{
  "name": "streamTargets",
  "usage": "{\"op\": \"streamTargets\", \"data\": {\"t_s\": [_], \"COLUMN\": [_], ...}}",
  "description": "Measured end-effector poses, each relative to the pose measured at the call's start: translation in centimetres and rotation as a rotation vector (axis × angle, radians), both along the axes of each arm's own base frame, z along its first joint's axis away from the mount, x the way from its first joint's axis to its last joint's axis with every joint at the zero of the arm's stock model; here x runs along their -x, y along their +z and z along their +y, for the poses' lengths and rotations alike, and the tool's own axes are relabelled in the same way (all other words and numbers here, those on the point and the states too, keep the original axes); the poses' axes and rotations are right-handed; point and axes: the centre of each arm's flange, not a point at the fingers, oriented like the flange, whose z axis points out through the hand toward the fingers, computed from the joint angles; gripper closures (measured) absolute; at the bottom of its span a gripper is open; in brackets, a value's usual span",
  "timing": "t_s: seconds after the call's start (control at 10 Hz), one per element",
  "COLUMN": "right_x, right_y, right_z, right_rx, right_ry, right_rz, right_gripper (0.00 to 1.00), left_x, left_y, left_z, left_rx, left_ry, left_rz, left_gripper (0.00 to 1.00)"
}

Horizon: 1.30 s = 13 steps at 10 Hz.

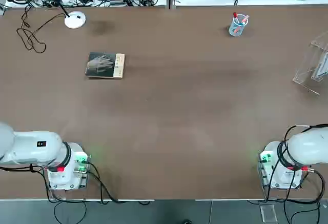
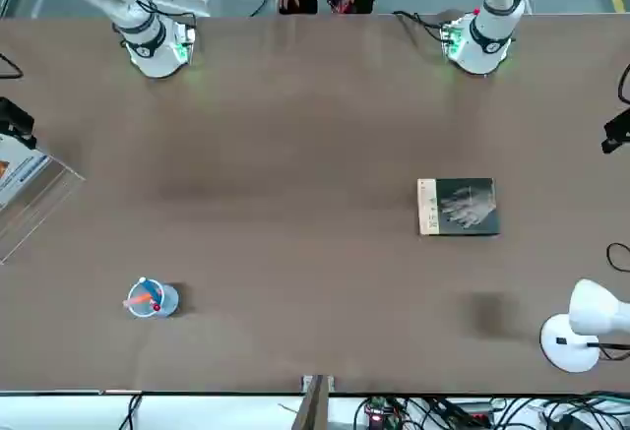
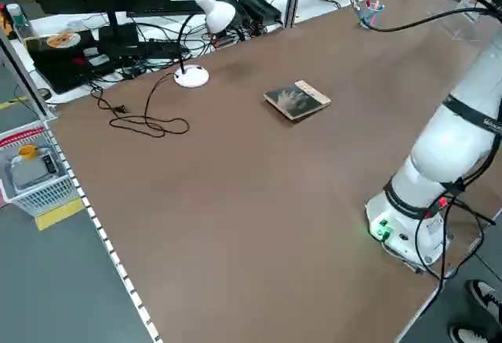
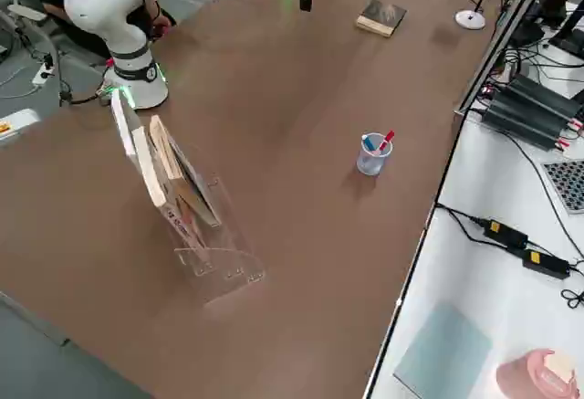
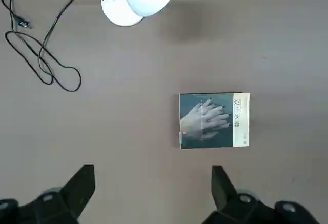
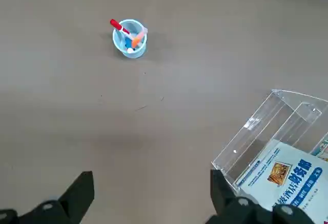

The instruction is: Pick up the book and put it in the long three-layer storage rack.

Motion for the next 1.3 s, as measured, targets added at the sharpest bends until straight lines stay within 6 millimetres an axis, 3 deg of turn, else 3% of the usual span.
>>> {"op": "streamTargets", "data": {"t_s": [0.8,1.0,1.3], "right_x": [0.0,0.0,0.0], "right_y": [0.4,0.5,0.5], "right_z": [0.0,0.0,0.0], "right_rx": [0.000,0.000,0.000], "right_ry": [0.001,0.001,0.000], "right_rz": [-0.007,-0.009,-0.010], "right_gripper": [0.00,0.00,0.00], "left_x": [-0.4,-1.5,-4.5], "left_y": [-0.8,-2.7,-8.9], "left_z": [-0.2,0.5,4.4], "left_rx": [0.045,0.132,0.302], "left_ry": [-0.006,-0.016,-0.059], "left_rz": [0.013,0.040,0.061], "left_gripper": [0.00,0.00,0.00]}}
